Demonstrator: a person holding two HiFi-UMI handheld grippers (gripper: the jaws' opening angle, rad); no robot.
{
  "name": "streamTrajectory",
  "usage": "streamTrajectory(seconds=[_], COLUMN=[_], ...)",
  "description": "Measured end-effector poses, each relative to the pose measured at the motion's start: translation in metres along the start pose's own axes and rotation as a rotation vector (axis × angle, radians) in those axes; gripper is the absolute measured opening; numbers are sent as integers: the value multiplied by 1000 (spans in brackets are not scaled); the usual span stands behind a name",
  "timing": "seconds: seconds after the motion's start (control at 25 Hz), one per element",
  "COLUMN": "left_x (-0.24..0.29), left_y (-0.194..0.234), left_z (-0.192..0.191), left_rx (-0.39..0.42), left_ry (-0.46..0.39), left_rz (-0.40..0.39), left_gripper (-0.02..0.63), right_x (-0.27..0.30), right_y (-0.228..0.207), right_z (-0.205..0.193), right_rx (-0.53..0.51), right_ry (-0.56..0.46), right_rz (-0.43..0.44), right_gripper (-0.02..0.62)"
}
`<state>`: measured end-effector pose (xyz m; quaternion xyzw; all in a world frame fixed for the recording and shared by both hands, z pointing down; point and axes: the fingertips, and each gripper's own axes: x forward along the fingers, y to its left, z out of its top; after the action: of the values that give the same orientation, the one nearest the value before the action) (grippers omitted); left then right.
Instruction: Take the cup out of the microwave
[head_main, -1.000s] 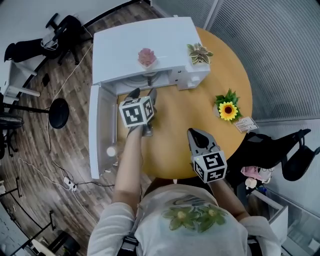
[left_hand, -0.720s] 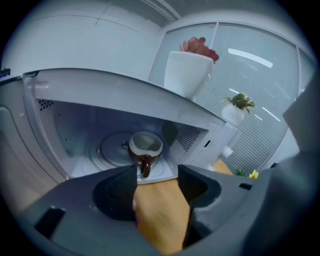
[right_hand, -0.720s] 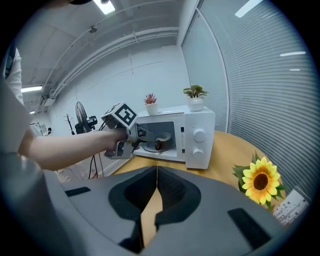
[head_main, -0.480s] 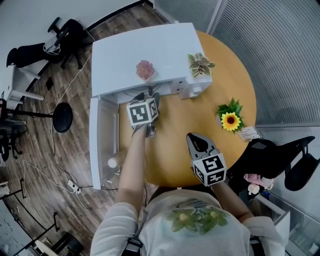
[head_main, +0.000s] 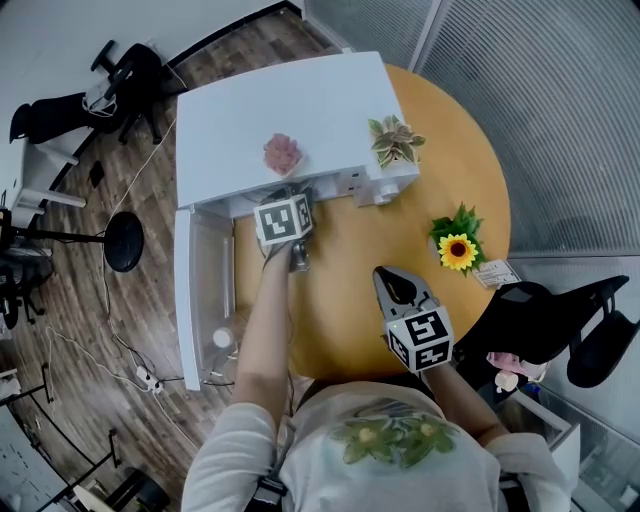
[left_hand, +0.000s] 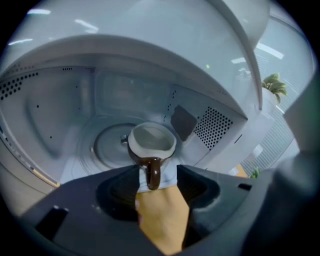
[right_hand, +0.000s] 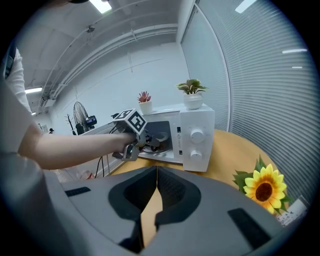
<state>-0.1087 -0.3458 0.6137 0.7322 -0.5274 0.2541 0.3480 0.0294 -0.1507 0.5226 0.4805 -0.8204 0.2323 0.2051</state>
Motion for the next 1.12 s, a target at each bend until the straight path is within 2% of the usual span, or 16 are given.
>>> streamTrajectory(seconds=[0.36, 0.64, 0.72, 0.92, 1.0, 1.12], left_x=[14, 19, 20, 24, 30, 28], left_y=[3, 5, 4, 5, 0, 2], left_z=[-3, -5, -5, -3, -5, -3], left_rx=[48, 50, 46, 114, 100, 88], left_ry=[54, 68, 70, 74, 70, 70], left_rz=[26, 41, 41, 104, 85, 94], left_gripper=[208, 156, 122, 106, 66, 64], right_x=[2, 5, 5, 5, 5, 4], right_y=[-4, -6, -6, -5, -6, -6], right_z=[-2, 0, 0, 1, 0, -1], right_rx=[15, 17, 18, 22, 24, 28], right_ry=[8, 7, 9, 9, 9, 10], right_rz=[4, 4, 4, 3, 1, -2], right_gripper=[17, 17, 17, 17, 17, 17])
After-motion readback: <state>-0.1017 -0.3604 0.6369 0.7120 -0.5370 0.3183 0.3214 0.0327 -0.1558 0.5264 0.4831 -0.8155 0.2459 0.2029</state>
